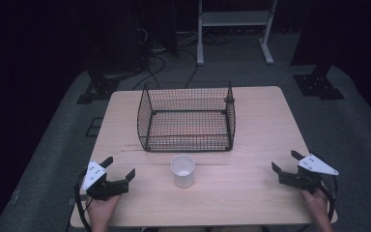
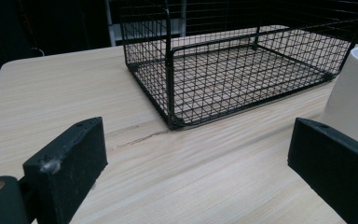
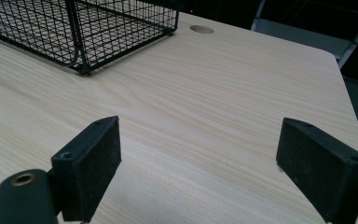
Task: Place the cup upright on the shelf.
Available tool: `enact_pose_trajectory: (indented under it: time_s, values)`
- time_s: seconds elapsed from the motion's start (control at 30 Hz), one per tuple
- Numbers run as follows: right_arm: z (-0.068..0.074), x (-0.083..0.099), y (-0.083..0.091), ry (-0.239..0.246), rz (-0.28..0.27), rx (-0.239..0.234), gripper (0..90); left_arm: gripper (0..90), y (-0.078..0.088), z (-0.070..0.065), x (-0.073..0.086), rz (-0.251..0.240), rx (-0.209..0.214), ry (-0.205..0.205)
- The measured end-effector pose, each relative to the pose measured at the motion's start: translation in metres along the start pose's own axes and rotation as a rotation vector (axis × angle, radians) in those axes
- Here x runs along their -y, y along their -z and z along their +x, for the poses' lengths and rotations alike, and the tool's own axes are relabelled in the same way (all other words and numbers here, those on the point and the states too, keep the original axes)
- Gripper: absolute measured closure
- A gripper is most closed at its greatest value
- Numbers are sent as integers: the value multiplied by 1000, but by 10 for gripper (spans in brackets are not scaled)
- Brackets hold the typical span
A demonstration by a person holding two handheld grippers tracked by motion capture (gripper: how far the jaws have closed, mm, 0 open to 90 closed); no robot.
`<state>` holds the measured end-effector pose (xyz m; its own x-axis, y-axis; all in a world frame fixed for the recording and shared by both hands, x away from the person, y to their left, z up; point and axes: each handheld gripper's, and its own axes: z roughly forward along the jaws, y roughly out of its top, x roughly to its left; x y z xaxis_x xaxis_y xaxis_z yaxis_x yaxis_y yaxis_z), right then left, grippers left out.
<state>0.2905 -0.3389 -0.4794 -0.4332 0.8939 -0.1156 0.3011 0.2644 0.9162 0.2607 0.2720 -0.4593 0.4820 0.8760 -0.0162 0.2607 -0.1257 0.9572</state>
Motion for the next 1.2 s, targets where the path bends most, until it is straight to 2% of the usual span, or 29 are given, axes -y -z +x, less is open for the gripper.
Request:
enact_pose_trajectory:
  time_s: [0.27, 0.37, 0.57, 0.9, 1.1, 1.13, 1.2]
  values:
    - [0, 0, 0, 1, 1, -1, 131, 37, -1, -5, -2, 1, 23, -15]
    - [0, 0, 0, 3, 1, -1, 130, 31, -2, -8, -3, 3, 43, -17]
    - [0, 0, 0, 3, 2, -1, 131, 23, -6, -17, -6, -9, 69, -49]
    - [0, 0, 0, 3, 2, -1, 131, 23, -12, -29, -10, 2, 114, -87]
    - [0, 0, 0, 1, 2, 1, 131, 23, -16, -40, -14, 20, 159, -121]
    - [0, 0, 0, -1, 2, 1, 130, 23, -18, -43, -15, 37, 193, -122]
    - [0, 0, 0, -1, 2, 1, 131, 23, -19, -44, -16, 40, 195, -124]
